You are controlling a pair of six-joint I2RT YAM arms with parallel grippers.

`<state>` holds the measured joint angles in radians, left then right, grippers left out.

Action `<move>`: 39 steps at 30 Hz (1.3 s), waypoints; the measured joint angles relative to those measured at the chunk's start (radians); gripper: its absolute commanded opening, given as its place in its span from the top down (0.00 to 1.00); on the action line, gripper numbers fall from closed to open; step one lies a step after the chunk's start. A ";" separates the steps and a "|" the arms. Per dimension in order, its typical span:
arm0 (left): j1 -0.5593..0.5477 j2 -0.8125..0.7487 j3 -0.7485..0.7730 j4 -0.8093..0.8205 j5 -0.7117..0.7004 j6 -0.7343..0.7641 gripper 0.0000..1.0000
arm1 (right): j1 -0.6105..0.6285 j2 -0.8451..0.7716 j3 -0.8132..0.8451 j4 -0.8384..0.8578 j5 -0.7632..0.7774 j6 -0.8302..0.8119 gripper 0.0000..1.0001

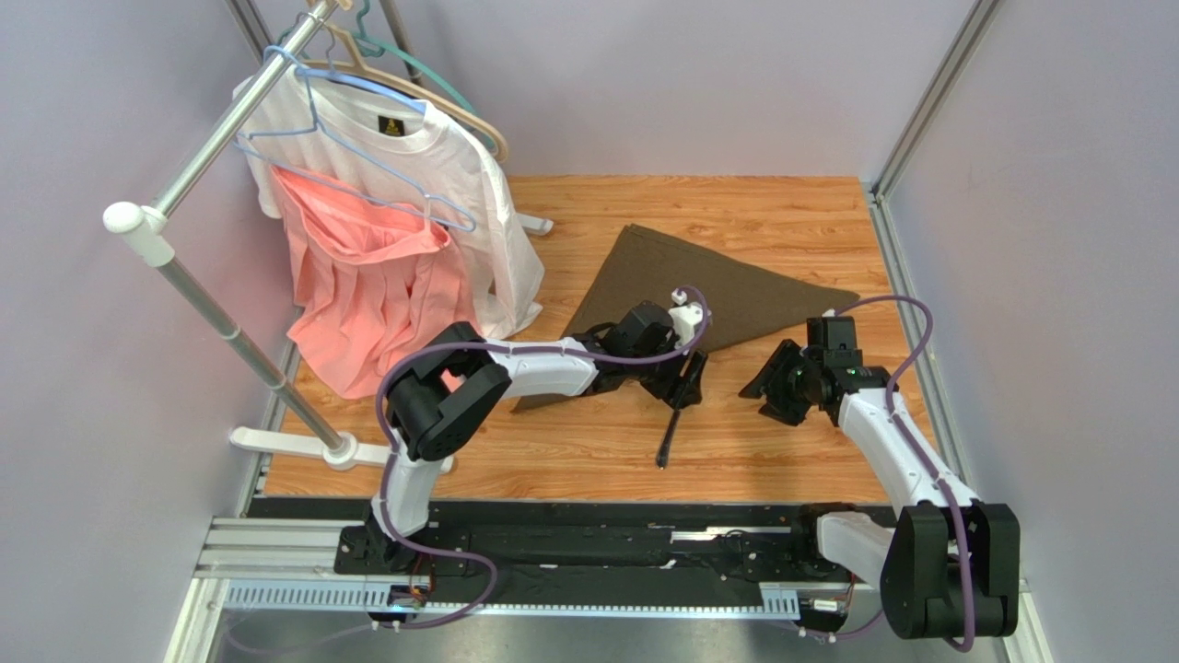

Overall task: Fold the napkin, place the utensils inside, and roll it up
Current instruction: Grab a utensil with the left arm

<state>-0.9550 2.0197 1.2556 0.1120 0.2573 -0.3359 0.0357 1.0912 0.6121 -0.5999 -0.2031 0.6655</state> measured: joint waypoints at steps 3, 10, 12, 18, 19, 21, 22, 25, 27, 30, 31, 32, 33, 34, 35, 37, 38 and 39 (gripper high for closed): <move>0.016 0.000 0.001 -0.042 -0.034 0.007 0.33 | 0.000 0.000 -0.001 0.001 -0.001 0.000 0.52; 0.021 0.031 0.043 -0.081 -0.045 0.009 0.33 | 0.000 -0.006 -0.008 0.014 -0.008 0.004 0.52; 0.021 0.033 0.043 -0.073 -0.022 0.008 0.33 | 0.000 -0.014 -0.014 0.014 -0.008 0.004 0.52; 0.012 0.054 0.043 -0.021 0.050 0.001 0.33 | 0.000 -0.019 -0.034 0.015 -0.008 0.004 0.52; 0.009 0.058 0.043 -0.010 0.059 -0.002 0.33 | 0.000 -0.019 -0.036 0.016 -0.008 0.004 0.52; 0.003 0.064 0.043 0.010 0.076 -0.006 0.33 | 0.000 -0.019 -0.040 0.016 -0.007 0.004 0.52; -0.001 0.066 0.043 0.016 0.084 -0.011 0.33 | 0.000 -0.019 -0.042 0.016 -0.007 0.004 0.52; -0.012 0.069 0.030 0.049 0.105 -0.024 0.33 | 0.000 -0.017 -0.043 0.017 -0.004 0.004 0.52; -0.020 0.069 0.022 0.066 0.117 -0.030 0.33 | 0.000 -0.013 -0.043 0.020 -0.004 0.004 0.52; -0.033 0.070 0.008 0.092 0.133 -0.038 0.33 | 0.000 -0.011 -0.052 0.028 -0.004 0.004 0.52; -0.039 0.070 0.002 0.102 0.137 -0.042 0.33 | 0.000 -0.011 -0.058 0.029 -0.004 0.004 0.52; -0.043 0.070 -0.004 0.113 0.142 -0.045 0.33 | 0.000 -0.011 -0.060 0.029 -0.003 0.005 0.52; -0.049 0.070 -0.014 0.130 0.147 -0.049 0.33 | 0.000 -0.011 -0.063 0.029 -0.003 0.006 0.52; -0.053 0.070 -0.021 0.145 0.153 -0.053 0.33 | 0.000 -0.011 -0.064 0.029 -0.001 0.007 0.52; -0.057 0.069 -0.027 0.157 0.158 -0.057 0.33 | 0.000 -0.011 -0.064 0.029 0.001 0.008 0.52; -0.065 0.068 -0.050 0.196 0.168 -0.064 0.33 | 0.000 -0.011 -0.064 0.029 0.002 0.008 0.52; -0.069 0.067 -0.060 0.213 0.172 -0.067 0.33 | 0.000 -0.011 -0.064 0.029 0.002 0.008 0.52; -0.072 0.065 -0.069 0.224 0.174 -0.069 0.34 | 0.000 -0.011 -0.064 0.029 0.003 0.009 0.52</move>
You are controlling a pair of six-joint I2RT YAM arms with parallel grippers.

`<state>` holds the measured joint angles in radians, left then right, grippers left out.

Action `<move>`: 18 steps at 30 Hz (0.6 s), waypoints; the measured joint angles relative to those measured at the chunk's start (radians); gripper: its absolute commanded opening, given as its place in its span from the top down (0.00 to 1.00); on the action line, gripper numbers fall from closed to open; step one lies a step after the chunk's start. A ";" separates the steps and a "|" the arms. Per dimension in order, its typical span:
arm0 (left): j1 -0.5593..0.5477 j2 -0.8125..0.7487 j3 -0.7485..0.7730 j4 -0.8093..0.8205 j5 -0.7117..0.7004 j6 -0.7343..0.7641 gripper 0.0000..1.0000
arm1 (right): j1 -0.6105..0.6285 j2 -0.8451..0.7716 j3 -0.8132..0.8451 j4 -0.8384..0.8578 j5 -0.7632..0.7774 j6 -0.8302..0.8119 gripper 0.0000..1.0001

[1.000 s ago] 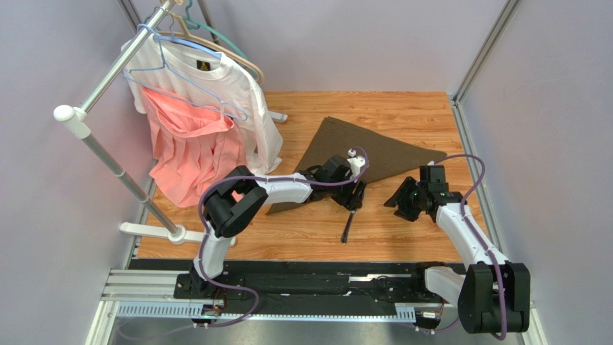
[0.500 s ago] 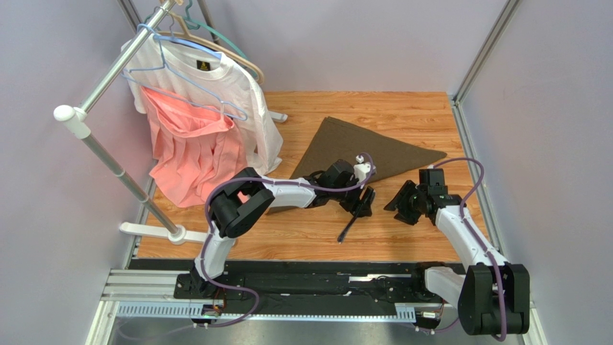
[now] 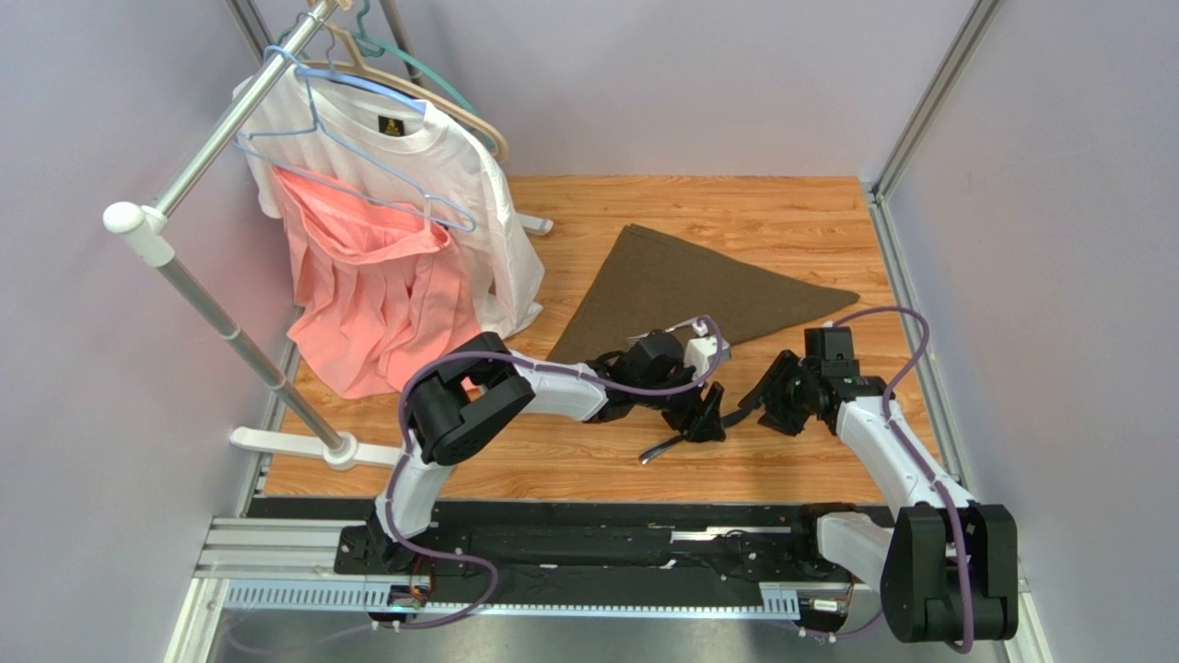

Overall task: Fold the napkin, place the utensils inside, and roll it up
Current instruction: Grab a utensil with the left arm

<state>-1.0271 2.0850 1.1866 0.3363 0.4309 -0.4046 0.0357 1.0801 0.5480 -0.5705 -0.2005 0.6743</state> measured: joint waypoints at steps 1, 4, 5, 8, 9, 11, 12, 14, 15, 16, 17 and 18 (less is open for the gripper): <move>-0.003 -0.003 -0.008 0.010 0.003 -0.002 0.34 | 0.000 0.000 0.000 0.000 0.001 0.000 0.53; -0.011 -0.015 -0.036 0.032 0.011 -0.002 0.34 | 0.000 -0.001 0.000 0.000 0.002 0.000 0.53; -0.012 -0.019 -0.043 0.036 0.013 -0.002 0.34 | 0.000 -0.001 0.000 0.000 0.002 0.001 0.52; -0.016 -0.035 -0.071 0.045 0.029 0.002 0.34 | 0.000 -0.006 0.000 0.000 0.002 0.001 0.52; -0.017 -0.040 -0.077 0.047 0.036 0.005 0.34 | 0.000 -0.009 0.000 -0.001 0.002 0.001 0.53; -0.021 -0.045 -0.087 0.045 0.049 0.010 0.34 | 0.000 -0.014 0.000 0.000 0.003 0.001 0.52; -0.024 -0.047 -0.089 0.043 0.055 0.013 0.34 | 0.000 -0.017 0.000 -0.001 0.003 0.001 0.53; -0.030 -0.052 -0.095 0.040 0.060 0.018 0.34 | 0.000 -0.021 0.000 -0.001 0.004 0.001 0.52; -0.032 -0.056 -0.098 0.036 0.060 0.019 0.34 | 0.000 -0.022 0.000 -0.001 0.005 0.001 0.53; -0.035 -0.062 -0.103 0.032 0.058 0.021 0.34 | 0.000 -0.022 0.000 -0.001 0.006 0.001 0.52; -0.038 -0.069 -0.109 0.026 0.056 0.023 0.34 | 0.000 -0.022 0.000 -0.001 0.008 0.001 0.52; -0.041 -0.077 -0.117 0.018 0.053 0.026 0.34 | 0.000 -0.021 0.000 -0.001 0.008 0.001 0.52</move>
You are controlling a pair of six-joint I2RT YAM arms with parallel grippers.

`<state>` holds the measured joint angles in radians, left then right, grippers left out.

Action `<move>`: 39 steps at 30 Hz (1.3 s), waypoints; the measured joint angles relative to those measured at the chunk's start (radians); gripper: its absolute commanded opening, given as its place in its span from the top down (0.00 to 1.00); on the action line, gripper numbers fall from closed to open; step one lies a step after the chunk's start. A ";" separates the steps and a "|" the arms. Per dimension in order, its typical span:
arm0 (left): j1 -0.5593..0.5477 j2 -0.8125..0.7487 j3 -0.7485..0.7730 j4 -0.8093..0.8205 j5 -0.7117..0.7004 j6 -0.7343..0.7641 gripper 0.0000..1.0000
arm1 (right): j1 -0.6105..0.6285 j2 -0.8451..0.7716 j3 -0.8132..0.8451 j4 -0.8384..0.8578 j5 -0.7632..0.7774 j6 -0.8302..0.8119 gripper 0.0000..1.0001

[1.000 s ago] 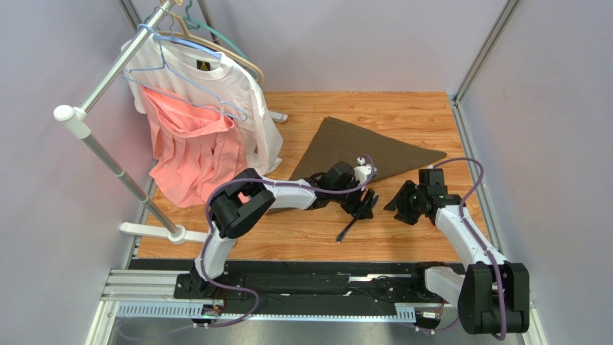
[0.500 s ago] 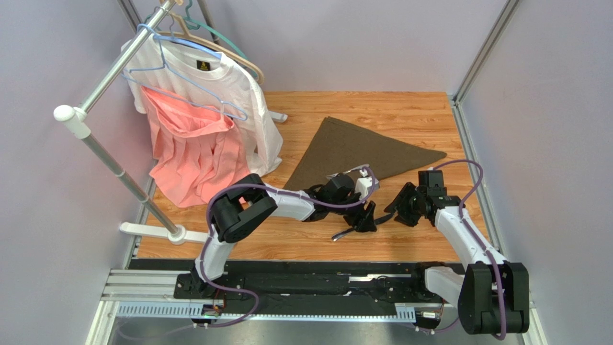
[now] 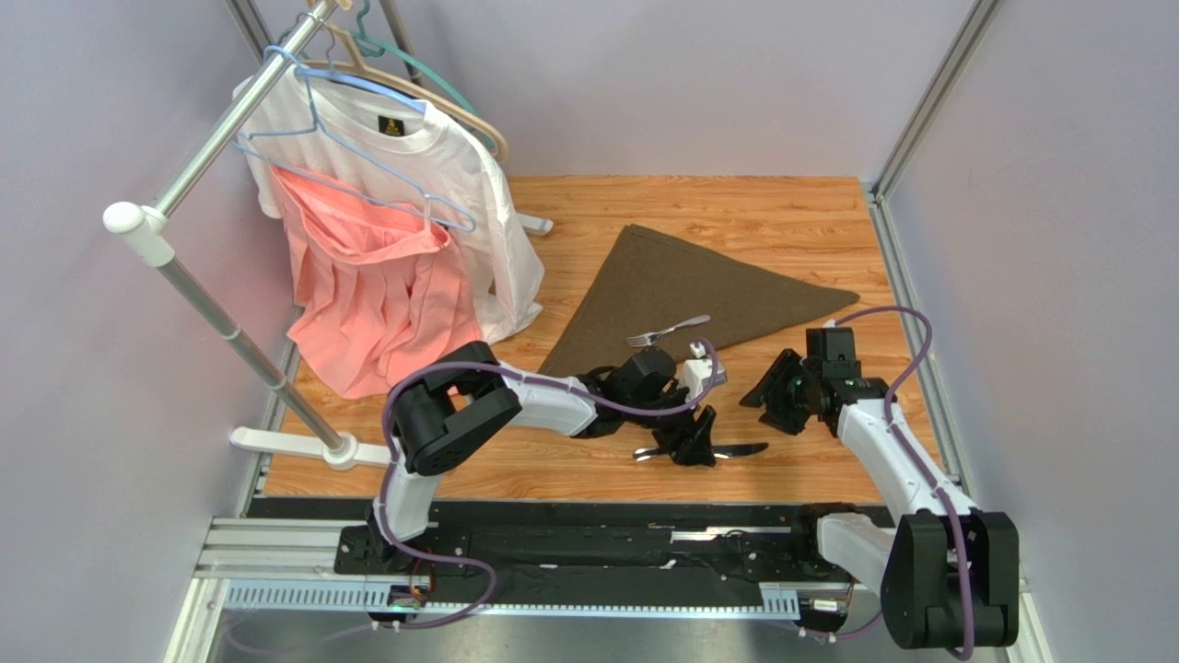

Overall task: Fold the napkin, place the utensils inside, and roll it up
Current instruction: Grab a utensil with the left arm

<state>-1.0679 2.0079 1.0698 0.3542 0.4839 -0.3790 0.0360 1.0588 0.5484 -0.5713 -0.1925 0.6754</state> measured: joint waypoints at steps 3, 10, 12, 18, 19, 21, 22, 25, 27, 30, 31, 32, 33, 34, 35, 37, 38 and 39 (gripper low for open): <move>-0.010 -0.023 -0.016 -0.027 -0.014 0.008 0.34 | 0.000 0.000 0.000 0.000 0.000 0.000 0.53; -0.024 -0.035 -0.017 -0.055 -0.029 0.023 0.34 | 0.000 -0.005 -0.003 -0.014 0.010 -0.024 0.52; -0.027 -0.043 -0.026 -0.058 -0.039 0.023 0.34 | 0.000 -0.026 -0.016 -0.013 -0.005 -0.049 0.52; -0.032 -0.158 -0.110 -0.126 -0.114 0.017 0.31 | 0.000 -0.133 -0.079 0.014 -0.079 -0.114 0.49; -0.032 -0.204 -0.130 -0.153 -0.139 0.012 0.31 | 0.000 -0.153 -0.092 0.024 -0.095 -0.125 0.49; -0.032 -0.274 -0.154 -0.176 -0.180 -0.006 0.31 | 0.006 -0.173 -0.109 0.043 -0.124 -0.146 0.49; -0.032 -0.314 -0.161 -0.192 -0.204 -0.016 0.31 | 0.015 -0.171 -0.110 0.050 -0.132 -0.156 0.49; -0.032 -0.411 -0.177 -0.220 -0.278 -0.060 0.30 | 0.067 -0.143 -0.110 0.085 -0.147 -0.187 0.49; -0.025 -0.460 -0.201 -0.226 -0.317 -0.093 0.30 | 0.100 -0.113 -0.110 0.110 -0.161 -0.200 0.49; 0.005 -0.520 -0.265 -0.243 -0.351 -0.149 0.30 | 0.156 -0.077 -0.110 0.152 -0.178 -0.220 0.49; 0.019 -0.531 -0.286 -0.250 -0.356 -0.166 0.30 | 0.183 -0.067 -0.110 0.167 -0.180 -0.230 0.49; 0.042 -0.543 -0.314 -0.256 -0.359 -0.188 0.30 | 0.201 -0.062 -0.109 0.174 -0.181 -0.236 0.49; 0.058 -0.550 -0.333 -0.261 -0.362 -0.202 0.30 | 0.236 -0.053 -0.109 0.188 -0.179 -0.250 0.49; 0.084 -0.563 -0.364 -0.263 -0.363 -0.222 0.30 | 0.267 -0.047 -0.108 0.196 -0.175 -0.259 0.49; 0.103 -0.579 -0.390 -0.270 -0.364 -0.236 0.30 | 0.288 -0.043 -0.108 0.202 -0.173 -0.266 0.49; 0.138 -0.612 -0.427 -0.288 -0.364 -0.255 0.30 | 0.336 -0.036 -0.108 0.214 -0.157 -0.277 0.49; 0.160 -0.643 -0.445 -0.310 -0.363 -0.266 0.30 | 0.356 -0.029 -0.105 0.217 -0.149 -0.281 0.49; 0.178 -0.672 -0.456 -0.328 -0.362 -0.272 0.30 | 0.378 -0.016 -0.099 0.216 -0.138 -0.282 0.49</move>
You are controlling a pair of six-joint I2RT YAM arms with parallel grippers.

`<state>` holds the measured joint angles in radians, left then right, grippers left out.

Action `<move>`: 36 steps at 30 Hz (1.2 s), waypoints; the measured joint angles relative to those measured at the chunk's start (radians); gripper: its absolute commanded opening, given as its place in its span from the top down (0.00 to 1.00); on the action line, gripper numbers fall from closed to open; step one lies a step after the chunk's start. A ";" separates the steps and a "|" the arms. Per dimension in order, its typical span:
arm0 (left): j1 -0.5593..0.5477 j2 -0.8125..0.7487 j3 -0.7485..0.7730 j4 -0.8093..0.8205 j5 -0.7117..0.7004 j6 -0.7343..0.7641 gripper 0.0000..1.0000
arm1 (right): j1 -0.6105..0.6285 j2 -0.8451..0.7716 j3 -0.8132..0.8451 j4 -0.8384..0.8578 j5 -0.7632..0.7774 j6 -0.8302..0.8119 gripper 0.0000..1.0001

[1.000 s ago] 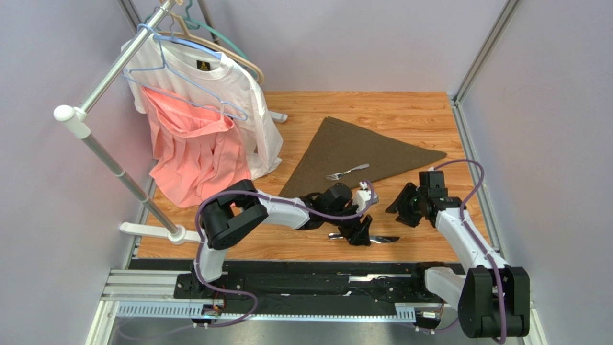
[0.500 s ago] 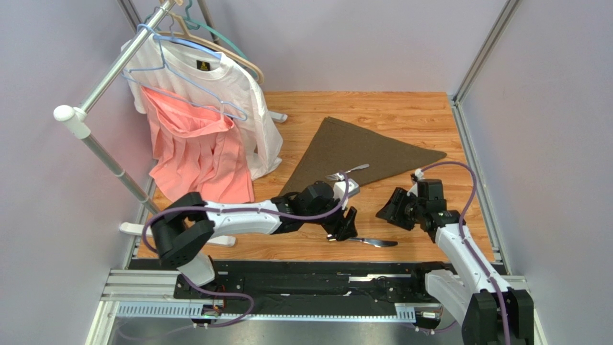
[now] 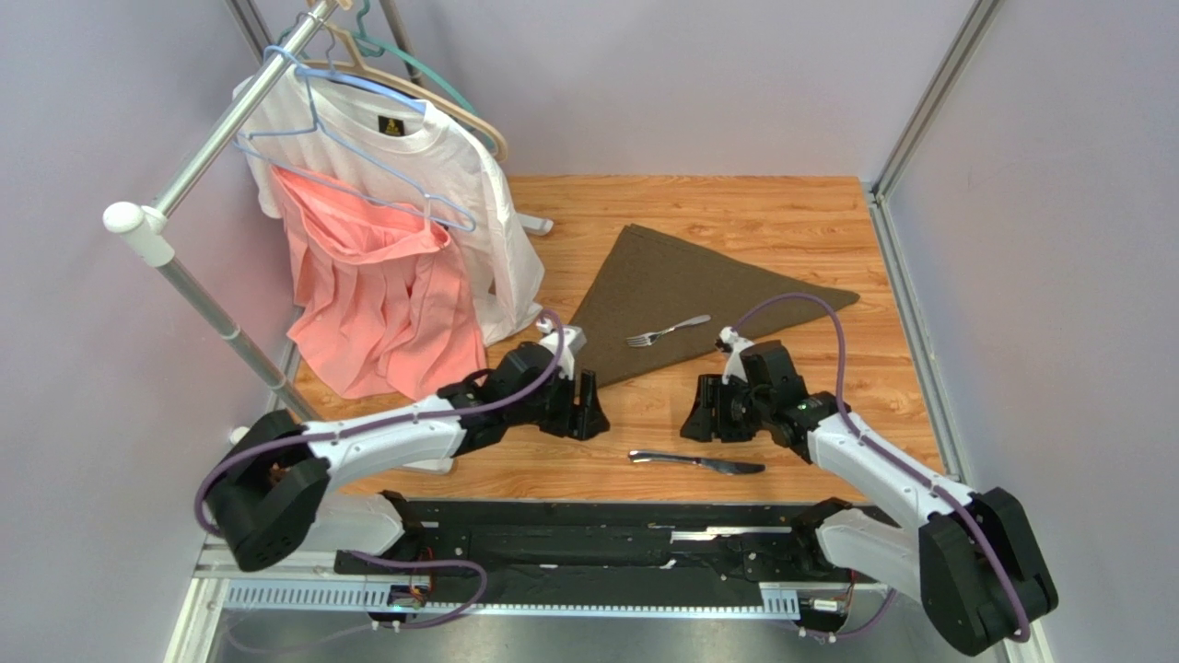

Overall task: Fold the napkin, place the utensils inside, and roll it up
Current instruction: Grab a utensil with the left arm

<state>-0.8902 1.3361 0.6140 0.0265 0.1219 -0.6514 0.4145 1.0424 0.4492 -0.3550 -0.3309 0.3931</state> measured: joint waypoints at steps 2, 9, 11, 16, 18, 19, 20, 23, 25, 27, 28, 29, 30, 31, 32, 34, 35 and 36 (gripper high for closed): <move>0.050 -0.074 -0.012 -0.036 0.006 -0.011 0.30 | 0.039 0.026 0.013 0.000 0.021 -0.004 0.49; 0.204 -0.309 0.006 -0.160 0.042 -0.011 0.29 | 0.221 0.083 0.046 0.016 0.114 -0.037 0.48; 0.231 -0.332 0.014 -0.183 0.063 -0.004 0.29 | 0.254 0.109 0.067 0.016 0.140 -0.051 0.48; 0.265 -0.339 0.018 -0.217 0.104 0.006 0.29 | 0.354 0.215 0.161 0.013 0.212 -0.098 0.48; 0.269 -0.336 0.018 -0.220 0.117 0.006 0.29 | 0.390 0.258 0.197 0.012 0.237 -0.115 0.48; 0.271 -0.333 0.018 -0.220 0.129 0.005 0.29 | 0.412 0.283 0.217 0.011 0.249 -0.126 0.48; 0.272 -0.332 0.018 -0.219 0.136 0.005 0.29 | 0.429 0.303 0.233 0.008 0.259 -0.137 0.48; 0.278 -0.329 0.018 -0.217 0.152 0.005 0.29 | 0.472 0.341 0.262 -0.003 0.280 -0.164 0.48; 0.280 -0.329 0.018 -0.217 0.161 0.005 0.29 | 0.491 0.357 0.278 -0.016 0.290 -0.178 0.48; 0.285 -0.329 0.018 -0.216 0.172 0.005 0.29 | 0.509 0.378 0.301 -0.042 0.298 -0.188 0.48; 0.289 -0.328 0.018 -0.216 0.181 0.006 0.29 | 0.514 0.392 0.315 -0.055 0.301 -0.193 0.48; 0.296 -0.324 0.018 -0.216 0.189 0.007 0.29 | 0.518 0.407 0.330 -0.066 0.304 -0.198 0.48; 0.303 -0.320 0.019 -0.217 0.196 0.009 0.29 | 0.522 0.420 0.341 -0.074 0.309 -0.202 0.48; 0.311 -0.312 0.021 -0.220 0.205 0.011 0.29 | 0.528 0.438 0.357 -0.086 0.319 -0.208 0.48; 0.315 -0.306 0.026 -0.223 0.211 0.014 0.29 | 0.532 0.451 0.367 -0.094 0.325 -0.212 0.48; 0.321 -0.301 0.037 -0.226 0.218 0.022 0.28 | 0.539 0.472 0.380 -0.108 0.337 -0.216 0.48; 0.322 -0.301 0.041 -0.225 0.220 0.026 0.29 | 0.542 0.481 0.388 -0.120 0.344 -0.216 0.48; 0.323 -0.300 0.047 -0.226 0.224 0.029 0.28 | 0.548 0.485 0.391 -0.127 0.354 -0.216 0.48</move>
<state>-0.5674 1.0359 0.6605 -0.1997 0.3458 -0.6220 0.9623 1.5276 0.8402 -0.4820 0.0227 0.1776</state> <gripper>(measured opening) 0.712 0.517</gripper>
